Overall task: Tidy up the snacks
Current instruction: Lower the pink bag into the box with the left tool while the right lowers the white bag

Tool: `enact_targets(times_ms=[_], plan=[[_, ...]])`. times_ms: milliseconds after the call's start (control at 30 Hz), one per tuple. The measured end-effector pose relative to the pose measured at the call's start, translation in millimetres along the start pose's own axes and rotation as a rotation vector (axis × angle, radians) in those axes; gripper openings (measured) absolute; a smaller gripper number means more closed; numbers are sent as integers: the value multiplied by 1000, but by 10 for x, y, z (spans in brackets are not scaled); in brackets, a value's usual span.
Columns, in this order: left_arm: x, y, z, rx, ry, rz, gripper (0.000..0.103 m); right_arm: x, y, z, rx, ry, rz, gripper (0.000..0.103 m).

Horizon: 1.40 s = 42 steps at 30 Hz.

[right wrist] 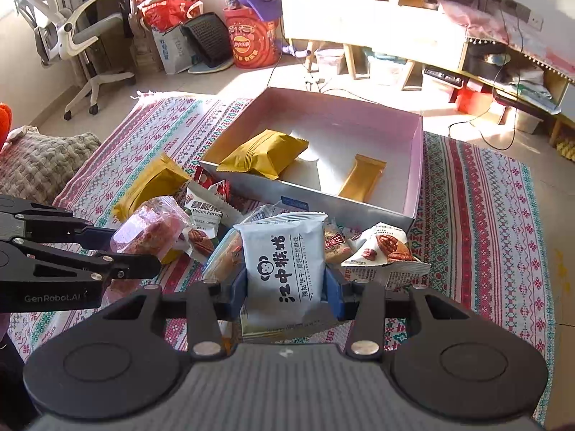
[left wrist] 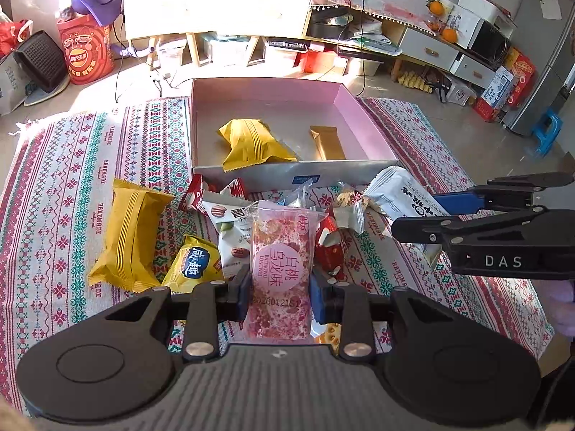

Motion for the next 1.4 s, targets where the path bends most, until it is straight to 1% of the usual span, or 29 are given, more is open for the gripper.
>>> enact_targets(times_ms=[233,600,767,833,933,1033,1100,1167,1233,1333,1400], plan=[[-264,-32,-44,16,50,-42,38,-193,1,-145,-13,-77,-36,42],[-534,-183,40,24,144,-62,38,-366,-92,-362,-10,-175,-39,42],[-685,-246,142,16,183,-83,38,-459,-177,-501,-16,-228,-34,42],[-739,-284,153,-5,191,-90,38,-503,-238,-570,-21,-255,-30,42],[-821,-366,162,0,209,-96,38,-562,-317,-632,-20,-273,-33,42],[-917,-400,84,16,195,-126,38,-622,-394,-672,-16,-283,-40,42],[-981,-415,20,40,178,-145,38,-656,-429,-714,-20,-291,-49,42],[-1037,-457,-41,67,168,-150,38,-696,-469,-767,-27,-302,-64,42],[-1089,-556,-80,96,158,-138,38,-717,-504,-815,-40,-313,-74,42],[-1140,-715,-150,86,133,-111,38,-723,-571,-849,-54,-322,-72,42],[-1160,-805,-157,58,118,-95,38,-731,-623,-866,-48,-327,-64,42]])
Point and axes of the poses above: each gripper's, at about its wrist camera, not at the fingertips, and y roughly against the way its jaws point, z to its left, x to its underside, the point moved 1 cm from there along -y, roughly the way its jaws point, and after that the axes turned 11 degrees about z, right-handed, at the moved point
